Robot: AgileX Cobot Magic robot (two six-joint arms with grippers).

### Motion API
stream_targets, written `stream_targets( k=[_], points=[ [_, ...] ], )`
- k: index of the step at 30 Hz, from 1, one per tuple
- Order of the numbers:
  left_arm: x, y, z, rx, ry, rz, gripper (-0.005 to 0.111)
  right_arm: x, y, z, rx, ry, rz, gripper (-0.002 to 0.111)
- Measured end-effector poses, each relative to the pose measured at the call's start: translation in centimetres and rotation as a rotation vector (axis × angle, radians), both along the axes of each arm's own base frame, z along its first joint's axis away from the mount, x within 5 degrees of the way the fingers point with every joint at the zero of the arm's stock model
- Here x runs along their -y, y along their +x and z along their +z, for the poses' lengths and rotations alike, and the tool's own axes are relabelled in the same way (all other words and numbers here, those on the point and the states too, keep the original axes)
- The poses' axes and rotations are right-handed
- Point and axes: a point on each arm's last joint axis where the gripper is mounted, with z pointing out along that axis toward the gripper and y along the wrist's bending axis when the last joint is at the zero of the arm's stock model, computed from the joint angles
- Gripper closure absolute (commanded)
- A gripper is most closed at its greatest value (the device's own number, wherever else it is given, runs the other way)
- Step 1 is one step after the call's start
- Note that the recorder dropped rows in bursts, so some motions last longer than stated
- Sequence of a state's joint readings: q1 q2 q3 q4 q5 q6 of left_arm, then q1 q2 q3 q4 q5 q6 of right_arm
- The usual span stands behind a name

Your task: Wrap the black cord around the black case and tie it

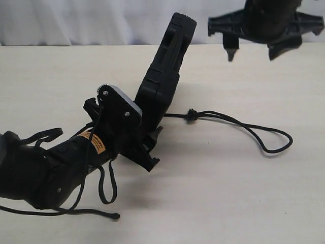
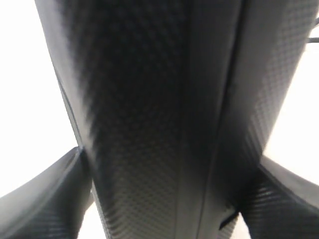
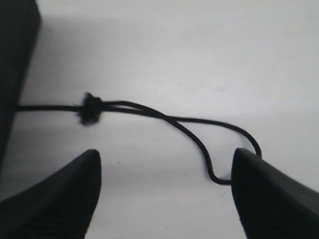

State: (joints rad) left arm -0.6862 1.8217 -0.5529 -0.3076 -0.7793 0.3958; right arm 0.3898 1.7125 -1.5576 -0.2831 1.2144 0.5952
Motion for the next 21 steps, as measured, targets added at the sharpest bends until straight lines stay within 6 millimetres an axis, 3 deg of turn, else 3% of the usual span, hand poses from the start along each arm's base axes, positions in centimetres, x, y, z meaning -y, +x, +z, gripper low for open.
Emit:
stream_targets(
  k=[5,11,19,21],
  points=[
    [-0.1,0.0,0.0,-0.004,-0.002,0.009,0.107,3.4,0.1,-3.7,-0.099,-0.032,0.024,0.068],
    [-0.1,0.0,0.0,-0.006,-0.001,0.009,0.107,6.1,0.5,-5.9,-0.11,-0.097,0.167,0.101],
    [-0.1,0.0,0.0,-0.006,-0.001,0.009,0.107,7.2,-1.4,-9.8,-0.301,-0.309,0.675,0.104],
    [-0.1,0.0,0.0,-0.006,-0.001,0.009,0.107,7.5,-2.0,-10.9,-0.336,-0.336,0.711,0.102]
  ],
)
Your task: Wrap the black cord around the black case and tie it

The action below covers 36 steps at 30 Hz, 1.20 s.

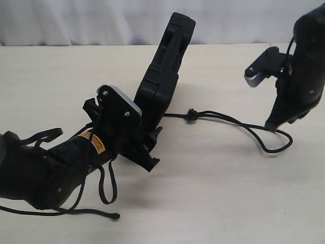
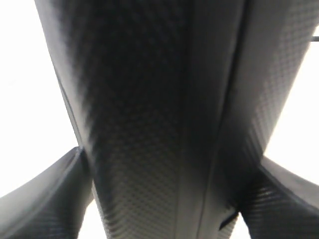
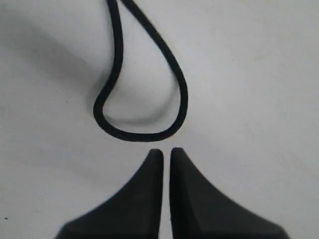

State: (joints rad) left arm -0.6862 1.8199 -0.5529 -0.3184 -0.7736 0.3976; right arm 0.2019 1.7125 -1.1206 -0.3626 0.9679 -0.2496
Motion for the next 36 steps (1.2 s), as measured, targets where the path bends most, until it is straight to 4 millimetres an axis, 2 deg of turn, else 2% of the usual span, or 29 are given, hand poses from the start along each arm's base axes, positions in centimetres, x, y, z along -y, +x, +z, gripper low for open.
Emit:
stream_targets(
  k=[3,7,12,16,22,28,31,35,36],
  points=[
    [0.0,0.0,0.0,-0.002,0.001,0.0,0.107,0.8,-0.2,-1.2,0.053,-0.072,-0.07,0.093],
    [0.0,0.0,0.0,-0.002,0.001,0.0,0.107,2.1,0.6,-2.3,0.162,-0.104,-0.307,0.078],
    [0.0,0.0,0.0,-0.004,0.002,0.0,0.107,3.6,0.7,-4.9,0.098,-0.039,-0.529,0.064],
    [0.0,0.0,0.0,-0.005,0.002,-0.001,0.107,4.0,0.7,-6.4,0.042,0.007,-0.624,0.063],
    [0.0,0.0,-0.1,-0.009,0.004,-0.001,0.107,3.1,1.3,-7.0,0.079,0.129,-0.678,0.063],
    [0.0,0.0,-0.1,-0.01,0.008,-0.003,0.107,3.0,1.6,-7.6,0.111,0.155,-0.768,0.063],
    [0.0,0.0,-0.1,-0.01,0.008,-0.003,0.107,3.3,1.6,-8.2,0.116,0.126,-0.811,0.069],
    [0.0,0.0,-0.1,-0.01,0.008,-0.003,0.107,3.4,1.5,-8.9,0.102,0.103,-0.859,0.1],
    [0.0,0.0,-0.1,-0.01,0.008,-0.003,0.107,3.3,1.5,-8.9,0.098,0.114,-0.876,0.104]
  ],
)
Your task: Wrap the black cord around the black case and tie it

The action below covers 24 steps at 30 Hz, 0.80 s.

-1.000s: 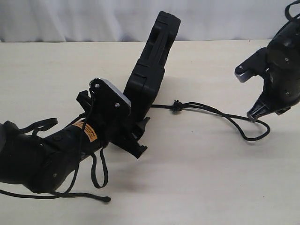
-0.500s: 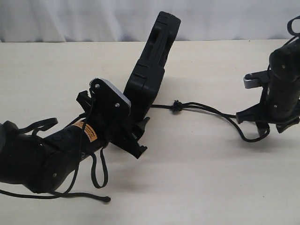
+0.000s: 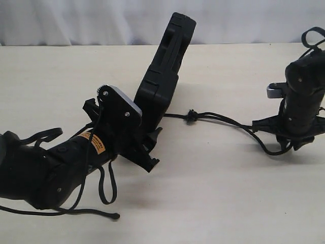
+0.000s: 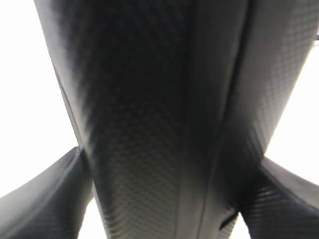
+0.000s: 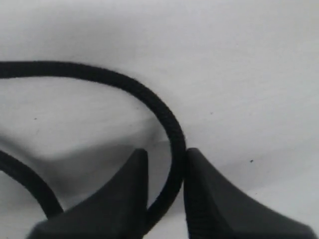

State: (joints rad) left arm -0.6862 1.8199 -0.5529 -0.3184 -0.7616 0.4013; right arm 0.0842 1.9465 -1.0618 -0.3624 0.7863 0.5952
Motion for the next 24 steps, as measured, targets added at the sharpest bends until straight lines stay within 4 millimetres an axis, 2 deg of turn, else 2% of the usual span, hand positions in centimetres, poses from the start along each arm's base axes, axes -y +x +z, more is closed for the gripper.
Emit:
stream_targets(
  k=[7,9,12,16,21,24],
  points=[
    [0.0,0.0,0.0,0.001,0.002,-0.001,0.107,-1.9,-0.4,-0.3,-0.035,0.215,-0.091,0.104],
    [0.0,0.0,0.0,0.0,0.001,0.001,0.107,-2.8,-0.8,-0.5,-0.06,0.318,-0.089,0.104],
    [0.0,0.0,0.0,0.001,0.002,0.0,0.107,-4.9,-2.2,-1.0,-0.085,0.559,-0.038,0.104],
    [0.0,0.0,0.0,-0.001,0.003,0.0,0.107,-5.3,-2.9,-1.2,-0.093,0.61,-0.01,0.104],
    [0.0,0.0,0.0,-0.001,0.003,0.0,0.107,-5.6,-4.4,-1.3,-0.207,0.653,0.024,0.104],
    [0.0,0.0,0.0,-0.001,0.003,0.0,0.107,-7.0,-5.5,-1.2,-0.22,0.641,0.093,0.104]
  ],
)
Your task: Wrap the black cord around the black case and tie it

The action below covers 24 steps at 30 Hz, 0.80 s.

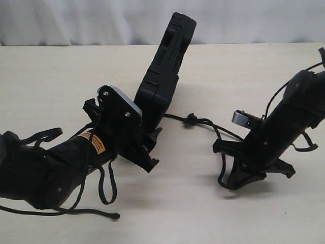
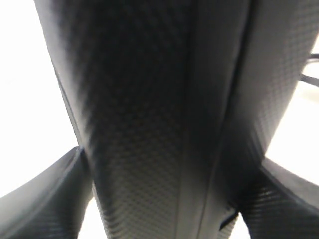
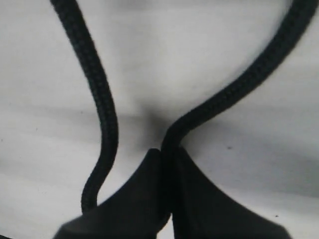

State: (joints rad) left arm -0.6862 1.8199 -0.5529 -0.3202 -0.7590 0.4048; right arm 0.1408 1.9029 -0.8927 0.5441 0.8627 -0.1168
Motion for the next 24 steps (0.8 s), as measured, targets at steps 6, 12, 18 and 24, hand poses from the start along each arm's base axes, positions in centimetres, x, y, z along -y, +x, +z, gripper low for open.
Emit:
stream_targets(
  k=[6,12,18,24],
  points=[
    [0.0,0.0,0.0,-0.001,0.001,0.0,0.107,-3.2,-2.6,2.3,0.193,-0.021,0.102,0.104],
    [0.0,0.0,0.0,-0.001,0.001,0.0,0.107,-3.6,-3.3,2.7,0.274,-0.045,0.133,0.104],
    [0.0,0.0,0.0,-0.002,0.003,-0.002,0.107,-3.5,-2.9,2.7,0.313,-0.056,0.125,0.103],
    [0.0,0.0,0.0,-0.002,0.002,0.0,0.107,-3.4,-2.8,2.6,0.324,-0.065,0.138,0.073]
  ],
)
